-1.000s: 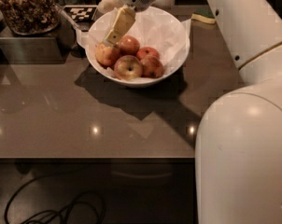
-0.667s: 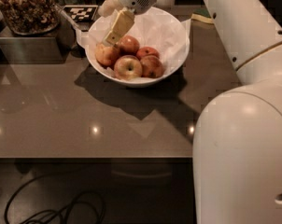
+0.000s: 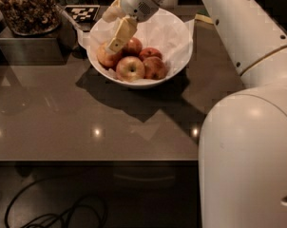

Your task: Pick apple from white bowl

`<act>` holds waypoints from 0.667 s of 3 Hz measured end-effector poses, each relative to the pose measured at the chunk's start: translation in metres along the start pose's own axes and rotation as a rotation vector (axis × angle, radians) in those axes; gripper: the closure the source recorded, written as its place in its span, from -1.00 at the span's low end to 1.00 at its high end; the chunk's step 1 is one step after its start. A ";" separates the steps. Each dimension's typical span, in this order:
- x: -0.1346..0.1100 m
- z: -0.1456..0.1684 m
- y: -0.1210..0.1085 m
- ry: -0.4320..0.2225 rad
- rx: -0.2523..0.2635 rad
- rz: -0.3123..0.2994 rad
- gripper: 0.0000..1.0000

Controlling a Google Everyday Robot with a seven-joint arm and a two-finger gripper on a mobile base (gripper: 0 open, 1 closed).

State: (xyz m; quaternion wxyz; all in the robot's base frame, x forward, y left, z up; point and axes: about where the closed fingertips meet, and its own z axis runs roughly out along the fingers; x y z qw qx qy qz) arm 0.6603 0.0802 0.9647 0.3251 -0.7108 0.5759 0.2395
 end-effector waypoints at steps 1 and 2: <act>0.006 0.006 0.003 -0.011 -0.013 0.021 -0.52; 0.009 0.014 0.006 -0.018 -0.030 0.035 -0.54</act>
Offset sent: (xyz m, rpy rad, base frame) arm -0.0068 0.0007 -0.0226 0.0133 0.0727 0.0023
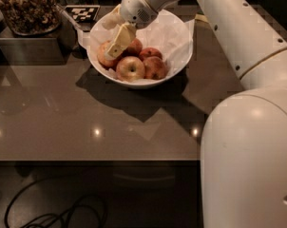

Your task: Pick apple from white bowl

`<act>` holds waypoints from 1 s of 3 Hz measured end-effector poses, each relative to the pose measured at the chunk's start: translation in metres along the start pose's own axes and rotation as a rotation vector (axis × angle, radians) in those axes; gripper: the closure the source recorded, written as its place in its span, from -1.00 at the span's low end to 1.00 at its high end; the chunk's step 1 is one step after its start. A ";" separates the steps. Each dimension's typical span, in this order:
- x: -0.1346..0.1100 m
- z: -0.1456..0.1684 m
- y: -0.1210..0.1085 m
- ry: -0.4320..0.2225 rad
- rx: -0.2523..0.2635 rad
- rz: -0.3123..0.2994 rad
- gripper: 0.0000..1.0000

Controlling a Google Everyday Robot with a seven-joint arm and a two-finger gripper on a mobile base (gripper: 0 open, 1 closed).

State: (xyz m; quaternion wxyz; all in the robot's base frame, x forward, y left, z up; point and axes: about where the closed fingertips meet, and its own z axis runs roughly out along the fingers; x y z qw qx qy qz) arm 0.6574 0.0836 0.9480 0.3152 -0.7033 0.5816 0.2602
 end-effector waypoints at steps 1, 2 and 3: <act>0.000 0.000 0.000 0.000 0.000 0.000 -0.52; 0.001 0.009 -0.002 0.000 -0.017 0.008 -0.50; 0.006 0.018 -0.003 0.004 -0.034 0.024 -0.48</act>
Offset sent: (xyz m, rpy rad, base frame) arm 0.0050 0.0087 -0.0113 -0.0116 0.0407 0.0155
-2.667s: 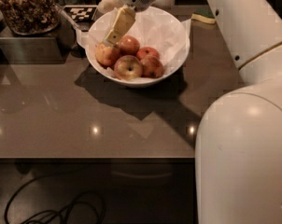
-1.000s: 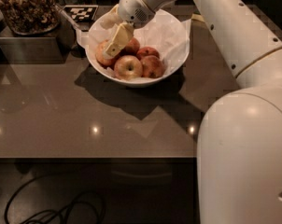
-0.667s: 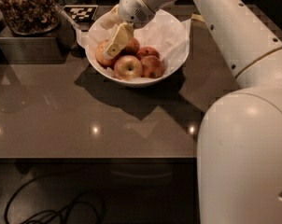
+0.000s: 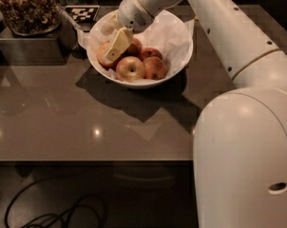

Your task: Pick apple from white bowl

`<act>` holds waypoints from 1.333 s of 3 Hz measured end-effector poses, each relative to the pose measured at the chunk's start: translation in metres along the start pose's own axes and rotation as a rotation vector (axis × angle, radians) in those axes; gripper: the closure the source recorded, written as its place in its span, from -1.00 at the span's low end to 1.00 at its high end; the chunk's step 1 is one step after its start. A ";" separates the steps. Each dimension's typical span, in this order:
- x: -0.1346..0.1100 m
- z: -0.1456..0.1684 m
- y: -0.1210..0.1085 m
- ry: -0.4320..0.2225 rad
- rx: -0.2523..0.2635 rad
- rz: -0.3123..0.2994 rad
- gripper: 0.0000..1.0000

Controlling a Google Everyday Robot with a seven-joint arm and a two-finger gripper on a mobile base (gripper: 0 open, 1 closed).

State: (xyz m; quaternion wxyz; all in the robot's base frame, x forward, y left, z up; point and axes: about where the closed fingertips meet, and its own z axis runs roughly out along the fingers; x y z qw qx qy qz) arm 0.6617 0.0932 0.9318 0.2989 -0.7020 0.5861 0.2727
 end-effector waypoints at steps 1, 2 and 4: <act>0.006 0.009 -0.001 0.003 -0.020 0.015 -0.50; 0.006 0.009 -0.001 0.003 -0.021 0.016 -0.48; 0.023 0.021 0.000 0.019 -0.040 0.050 -0.32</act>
Offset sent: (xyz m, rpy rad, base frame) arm 0.0005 -0.0096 -0.0237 -0.0231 0.0636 -0.0162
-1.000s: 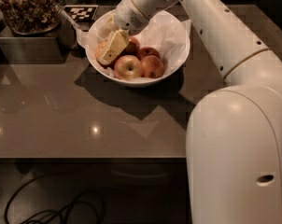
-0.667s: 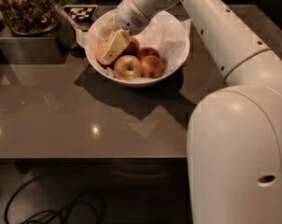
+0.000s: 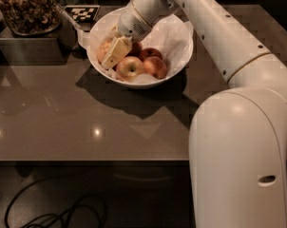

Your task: Pick apple from white bowl

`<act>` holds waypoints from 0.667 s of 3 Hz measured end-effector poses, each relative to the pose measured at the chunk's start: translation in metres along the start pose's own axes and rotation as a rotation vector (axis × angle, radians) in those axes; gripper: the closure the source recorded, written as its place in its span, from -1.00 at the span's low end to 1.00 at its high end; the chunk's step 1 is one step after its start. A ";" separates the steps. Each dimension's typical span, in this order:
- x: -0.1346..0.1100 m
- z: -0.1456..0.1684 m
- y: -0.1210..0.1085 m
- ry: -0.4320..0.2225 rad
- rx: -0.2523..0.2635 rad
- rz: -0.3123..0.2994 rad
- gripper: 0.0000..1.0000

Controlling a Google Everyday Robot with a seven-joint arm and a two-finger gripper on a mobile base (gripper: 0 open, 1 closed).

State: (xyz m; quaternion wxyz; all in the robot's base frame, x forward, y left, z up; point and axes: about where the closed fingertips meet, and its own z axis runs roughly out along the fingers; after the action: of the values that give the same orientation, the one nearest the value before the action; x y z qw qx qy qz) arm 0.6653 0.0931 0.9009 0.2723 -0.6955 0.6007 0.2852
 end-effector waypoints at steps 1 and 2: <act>0.007 0.005 0.000 0.015 -0.004 0.004 0.05; 0.010 0.006 0.002 0.015 -0.001 0.005 0.52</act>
Offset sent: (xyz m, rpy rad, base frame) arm -0.0049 -0.0109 -0.0118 -0.0203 -0.0027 -0.0111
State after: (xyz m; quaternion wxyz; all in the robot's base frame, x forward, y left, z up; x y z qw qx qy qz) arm 0.6642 0.0907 0.8894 0.2668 -0.6962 0.6044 0.2809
